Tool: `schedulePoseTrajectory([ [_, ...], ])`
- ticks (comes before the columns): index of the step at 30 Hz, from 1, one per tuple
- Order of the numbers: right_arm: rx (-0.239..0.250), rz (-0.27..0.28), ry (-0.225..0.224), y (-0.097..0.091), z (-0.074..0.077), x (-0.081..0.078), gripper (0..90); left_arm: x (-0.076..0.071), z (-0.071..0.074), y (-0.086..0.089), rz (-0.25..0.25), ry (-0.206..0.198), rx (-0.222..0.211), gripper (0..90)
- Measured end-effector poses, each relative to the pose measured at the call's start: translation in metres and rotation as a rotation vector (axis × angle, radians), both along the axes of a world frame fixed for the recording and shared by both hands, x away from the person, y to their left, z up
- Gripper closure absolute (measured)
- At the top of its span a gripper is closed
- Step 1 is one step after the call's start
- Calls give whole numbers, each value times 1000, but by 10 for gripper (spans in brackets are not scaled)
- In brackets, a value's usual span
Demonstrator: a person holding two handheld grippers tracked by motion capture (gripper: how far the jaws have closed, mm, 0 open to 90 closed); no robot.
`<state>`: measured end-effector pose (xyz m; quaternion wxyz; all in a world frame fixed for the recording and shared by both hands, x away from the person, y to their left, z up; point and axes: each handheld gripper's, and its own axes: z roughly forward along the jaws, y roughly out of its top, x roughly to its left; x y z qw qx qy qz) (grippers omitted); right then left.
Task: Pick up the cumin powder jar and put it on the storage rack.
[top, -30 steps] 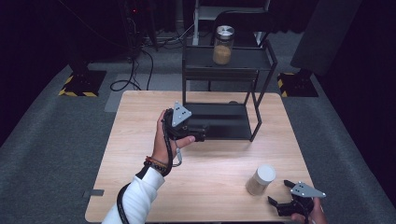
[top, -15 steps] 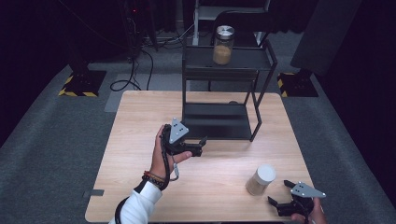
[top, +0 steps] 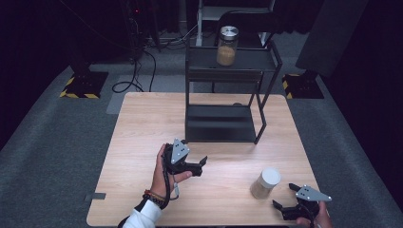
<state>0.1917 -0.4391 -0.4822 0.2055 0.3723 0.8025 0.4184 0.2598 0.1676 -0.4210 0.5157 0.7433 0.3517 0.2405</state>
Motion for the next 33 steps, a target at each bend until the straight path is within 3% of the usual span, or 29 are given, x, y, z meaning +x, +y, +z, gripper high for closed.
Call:
schedulePoseTrajectory([
  [11, 0, -1, 0, 0, 0, 0, 0, -6, -22, 6, -9, 15, 37, 25],
  [22, 0, -2, 0, 0, 0, 0, 0, -12, -47, 4, -3, 66, 44, 29],
  [33, 0, -2, 0, 0, 0, 0, 0, -16, -66, 4, 2, 103, 85, 31],
])
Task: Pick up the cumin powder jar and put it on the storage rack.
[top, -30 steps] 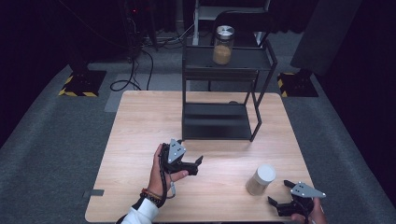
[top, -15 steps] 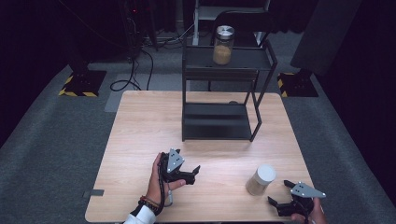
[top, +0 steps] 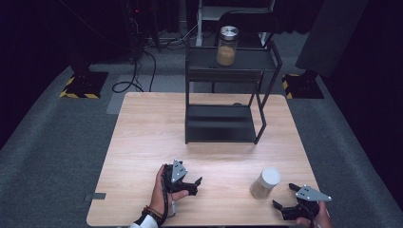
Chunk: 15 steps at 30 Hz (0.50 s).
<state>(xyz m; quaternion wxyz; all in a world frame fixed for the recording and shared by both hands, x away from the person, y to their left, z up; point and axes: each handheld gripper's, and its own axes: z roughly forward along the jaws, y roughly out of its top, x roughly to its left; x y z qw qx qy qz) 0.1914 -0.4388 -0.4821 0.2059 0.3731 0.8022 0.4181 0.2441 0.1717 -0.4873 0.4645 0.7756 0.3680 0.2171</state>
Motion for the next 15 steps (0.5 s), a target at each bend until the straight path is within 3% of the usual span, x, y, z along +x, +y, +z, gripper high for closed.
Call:
schedulePoseTrajectory([
  [6, 0, 1, 0, 0, 0, 0, 0, -2, -7, 3, -7, 20, 19, 36],
  [15, 0, -1, 0, 0, 0, 0, 0, 2, -3, -3, -27, 43, 61, 38],
])
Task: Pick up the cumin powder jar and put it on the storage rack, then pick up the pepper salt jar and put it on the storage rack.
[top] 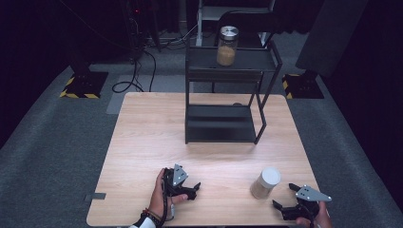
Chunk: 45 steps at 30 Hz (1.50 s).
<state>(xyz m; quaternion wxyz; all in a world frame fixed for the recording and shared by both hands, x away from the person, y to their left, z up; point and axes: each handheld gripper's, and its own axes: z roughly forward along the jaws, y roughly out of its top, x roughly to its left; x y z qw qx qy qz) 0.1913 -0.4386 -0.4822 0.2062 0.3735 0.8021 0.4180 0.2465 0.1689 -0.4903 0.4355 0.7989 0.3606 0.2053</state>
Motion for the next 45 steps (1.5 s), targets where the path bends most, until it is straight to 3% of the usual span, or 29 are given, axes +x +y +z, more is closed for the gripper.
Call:
schedulePoseTrajectory([
  [45, -4, 8, 4, -1, 1, 0, 1, 0, 1, -2, 22, 10, -1, 33],
])
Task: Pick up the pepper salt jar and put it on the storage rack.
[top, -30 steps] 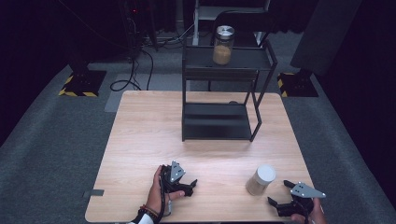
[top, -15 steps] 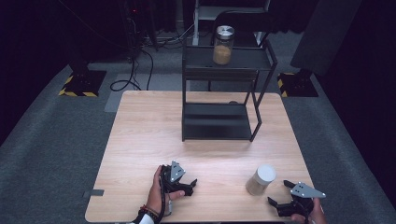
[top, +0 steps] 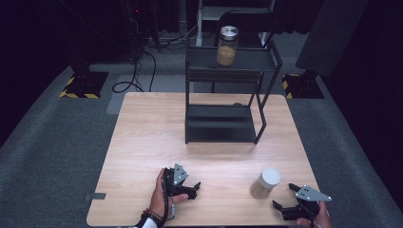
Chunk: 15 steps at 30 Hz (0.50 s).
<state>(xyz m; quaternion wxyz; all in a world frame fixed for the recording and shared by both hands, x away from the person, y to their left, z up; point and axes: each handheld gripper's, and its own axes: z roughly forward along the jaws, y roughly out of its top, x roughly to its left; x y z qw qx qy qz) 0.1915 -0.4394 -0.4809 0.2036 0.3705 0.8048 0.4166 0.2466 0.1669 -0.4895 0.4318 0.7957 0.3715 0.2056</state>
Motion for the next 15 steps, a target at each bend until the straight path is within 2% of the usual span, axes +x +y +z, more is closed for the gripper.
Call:
schedulePoseTrajectory([
  [2, -7, -8, -8, 1, 0, -2, 2, 0, 0, 0, 0, 0, 0, 33],
  [5, -3, 11, -1, -1, 1, 0, 12, 0, 0, 0, 1, 1, 1, 32],
  [10, 68, 21, 10, -11, 3, 2, 13, 1, 0, -1, 1, 2, -2, 30],
  [13, 112, 36, -14, -12, 7, 1, 13, 1, 0, -1, 2, 2, -2, 31],
  [15, 123, 51, -25, -9, 12, 3, 13, 1, 0, -1, 2, 2, -2, 31],
])
